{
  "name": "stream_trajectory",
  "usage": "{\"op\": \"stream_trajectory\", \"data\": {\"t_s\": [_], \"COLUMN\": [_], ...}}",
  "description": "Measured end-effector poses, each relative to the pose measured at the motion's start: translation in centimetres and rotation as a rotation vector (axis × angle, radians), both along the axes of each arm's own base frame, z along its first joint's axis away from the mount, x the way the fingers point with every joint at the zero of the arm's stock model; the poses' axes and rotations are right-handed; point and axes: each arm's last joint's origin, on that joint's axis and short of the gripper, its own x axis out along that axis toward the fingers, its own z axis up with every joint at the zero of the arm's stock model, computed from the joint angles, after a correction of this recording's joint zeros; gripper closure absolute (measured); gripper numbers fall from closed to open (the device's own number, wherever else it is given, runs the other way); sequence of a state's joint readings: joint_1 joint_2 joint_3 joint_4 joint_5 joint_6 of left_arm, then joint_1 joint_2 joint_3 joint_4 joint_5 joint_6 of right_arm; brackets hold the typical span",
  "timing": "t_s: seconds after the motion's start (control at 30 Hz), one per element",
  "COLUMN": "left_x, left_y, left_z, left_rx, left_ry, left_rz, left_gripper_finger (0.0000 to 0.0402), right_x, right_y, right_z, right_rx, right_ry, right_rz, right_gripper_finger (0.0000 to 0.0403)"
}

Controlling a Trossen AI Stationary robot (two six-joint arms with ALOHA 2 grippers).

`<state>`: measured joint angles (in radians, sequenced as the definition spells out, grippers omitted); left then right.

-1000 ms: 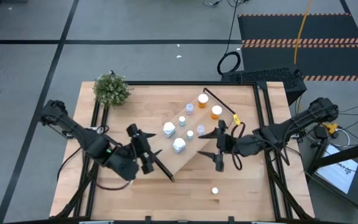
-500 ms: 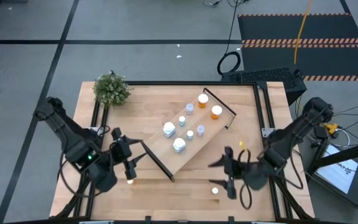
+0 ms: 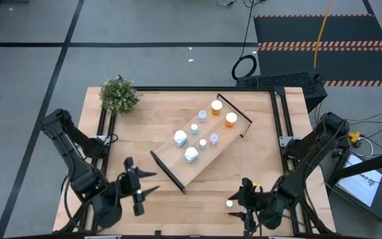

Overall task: Pick and place medicine bottles onto shelf by color
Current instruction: Put the right small orange pill bottle on the shelf

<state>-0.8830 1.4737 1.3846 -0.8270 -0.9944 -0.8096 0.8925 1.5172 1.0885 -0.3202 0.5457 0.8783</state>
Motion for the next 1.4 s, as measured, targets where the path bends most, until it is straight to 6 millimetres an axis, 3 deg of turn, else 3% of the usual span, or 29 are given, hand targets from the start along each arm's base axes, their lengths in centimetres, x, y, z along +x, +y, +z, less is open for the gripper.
{"op": "stream_trajectory", "data": {"t_s": [0.3,0.57,1.4], "left_x": [2.0,3.2,3.7], "left_y": [-2.6,-4.1,-4.2], "left_z": [-1.0,-1.7,-1.7], "left_rx": [-0.011,-0.008,0.004], "left_ry": [-0.067,-0.101,-0.112], "left_rz": [-0.056,-0.092,-0.102], "left_gripper_finger": [0.0199,0.0199,0.0199], "right_x": [-0.2,0.7,0.7], "right_y": [1.6,1.6,1.0], "right_z": [-2.8,-5.2,-5.6], "right_rx": [-0.040,-0.114,-0.130], "right_ry": [0.061,0.118,0.139], "right_rz": [0.005,-0.018,-0.078], "right_gripper_finger": [0.0152,0.0152,0.0152]}}
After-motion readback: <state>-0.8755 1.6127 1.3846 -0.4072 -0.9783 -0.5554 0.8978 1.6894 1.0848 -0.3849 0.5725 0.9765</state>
